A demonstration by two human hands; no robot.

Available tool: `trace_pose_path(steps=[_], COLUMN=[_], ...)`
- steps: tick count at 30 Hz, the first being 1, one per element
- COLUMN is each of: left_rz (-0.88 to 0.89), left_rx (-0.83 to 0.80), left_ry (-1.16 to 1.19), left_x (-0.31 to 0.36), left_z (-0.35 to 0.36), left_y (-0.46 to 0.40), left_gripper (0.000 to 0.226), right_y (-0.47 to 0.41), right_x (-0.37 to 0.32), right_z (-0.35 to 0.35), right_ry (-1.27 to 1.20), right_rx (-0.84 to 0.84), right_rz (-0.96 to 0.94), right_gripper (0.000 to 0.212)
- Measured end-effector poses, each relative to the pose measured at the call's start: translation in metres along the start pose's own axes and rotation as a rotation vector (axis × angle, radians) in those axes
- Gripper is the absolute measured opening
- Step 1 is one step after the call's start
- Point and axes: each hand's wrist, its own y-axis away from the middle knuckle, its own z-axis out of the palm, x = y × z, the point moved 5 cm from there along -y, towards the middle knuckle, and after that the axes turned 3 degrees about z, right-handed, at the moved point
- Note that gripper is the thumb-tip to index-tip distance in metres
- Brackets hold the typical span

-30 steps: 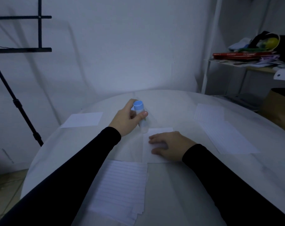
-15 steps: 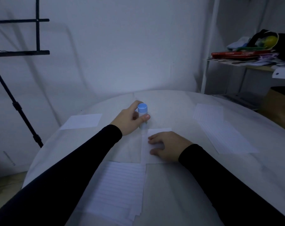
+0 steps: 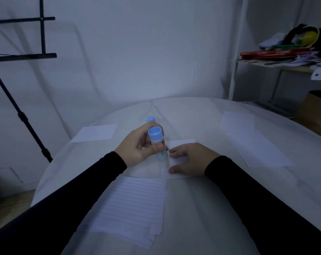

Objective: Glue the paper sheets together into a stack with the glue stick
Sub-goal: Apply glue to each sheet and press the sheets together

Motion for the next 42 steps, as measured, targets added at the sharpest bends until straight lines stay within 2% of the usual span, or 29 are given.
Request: trace_pose_path(steps=[4,11,16,22,26,29,34,42], left_rz=[0.021,-0.034,-0.080,-0.003,-0.011,-0.019,-0.108,-0.075], left_rx=[0.016,-0.010,-0.023,-0.001,0.083,0.048,-0.002,0.025], left_ry=[0.036,-0.054,-0.106,-0.287,-0.166,-0.038,-0.068,-0.255], left_x=[0.010,0.001,-0.010,-0.012,-0.007,-0.001,-0.018,-0.028], left_z=[-0.002,0.002,0.001,-0.010,-0.023,-0.015,-0.006,-0.011], left_y=[0.001,-0.002,-0.012,-0.026,-0.032,-0.035,-0.029,-0.044], left_gripper=[0.030,0.027,0.043,0.031,0.036,0.034,0.021,0.029], right_y=[0.000,-0.001,-0.001,-0.001,-0.002,-0.003,-0.004,-0.003], right_x=[-0.002,-0.003,-0.002,-0.001,-0.002,-0.002,0.000,-0.002], right_z=[-0.002,-0.003,-0.003,-0.003,-0.004,-0.005,-0.004,-0.004], right_ry=[0.034,0.034,-0.004,0.000,0.003,-0.002,-0.013,-0.003], right_rx=[-0.003,-0.016,-0.030,-0.035,-0.040,-0.032,-0.030,-0.029], right_rz=[-0.021,-0.009,0.002,0.000,-0.007,0.010,0.026,-0.001], right_gripper=[0.063,0.064,0.063,0.064,0.064,0.065,0.070,0.063])
